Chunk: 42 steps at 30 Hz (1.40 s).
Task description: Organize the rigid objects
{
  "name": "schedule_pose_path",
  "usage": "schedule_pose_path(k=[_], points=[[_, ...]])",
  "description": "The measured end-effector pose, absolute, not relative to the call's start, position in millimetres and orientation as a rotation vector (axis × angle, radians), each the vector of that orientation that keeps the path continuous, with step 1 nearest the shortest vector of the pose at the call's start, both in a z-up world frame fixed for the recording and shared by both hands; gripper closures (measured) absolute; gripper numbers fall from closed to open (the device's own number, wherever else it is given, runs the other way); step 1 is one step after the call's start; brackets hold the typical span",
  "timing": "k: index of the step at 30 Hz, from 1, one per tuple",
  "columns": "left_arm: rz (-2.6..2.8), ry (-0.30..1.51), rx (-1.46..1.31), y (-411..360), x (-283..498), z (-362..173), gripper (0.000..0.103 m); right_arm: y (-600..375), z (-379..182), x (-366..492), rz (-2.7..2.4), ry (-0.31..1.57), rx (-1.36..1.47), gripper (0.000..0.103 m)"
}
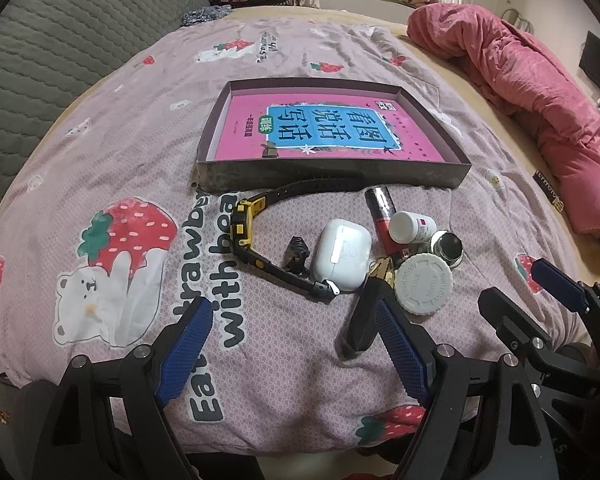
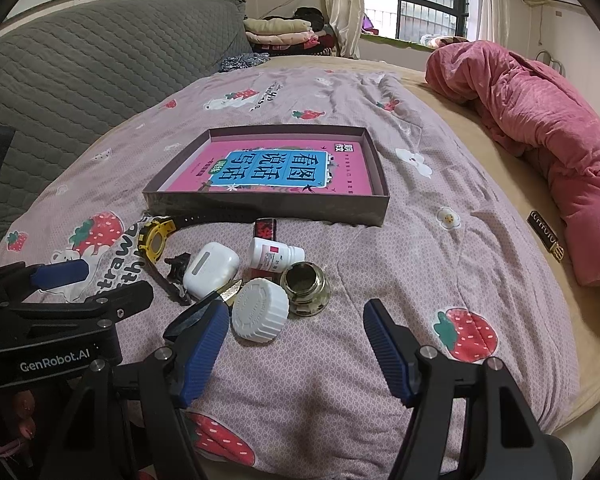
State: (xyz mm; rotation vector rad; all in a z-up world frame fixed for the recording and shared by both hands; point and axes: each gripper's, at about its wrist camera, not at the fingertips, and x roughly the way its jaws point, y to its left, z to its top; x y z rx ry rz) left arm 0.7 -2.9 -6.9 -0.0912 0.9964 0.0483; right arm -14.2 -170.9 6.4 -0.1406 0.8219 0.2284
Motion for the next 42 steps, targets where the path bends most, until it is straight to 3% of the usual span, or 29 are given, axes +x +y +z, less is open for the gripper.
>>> schedule_pose_path(k=[42], points=[[0.206, 1.047, -0.207, 62.6, 47.1, -37.5, 0.019, -187.5, -23.4, 19.7, 0.176, 0.857, -0.101, 0.034]])
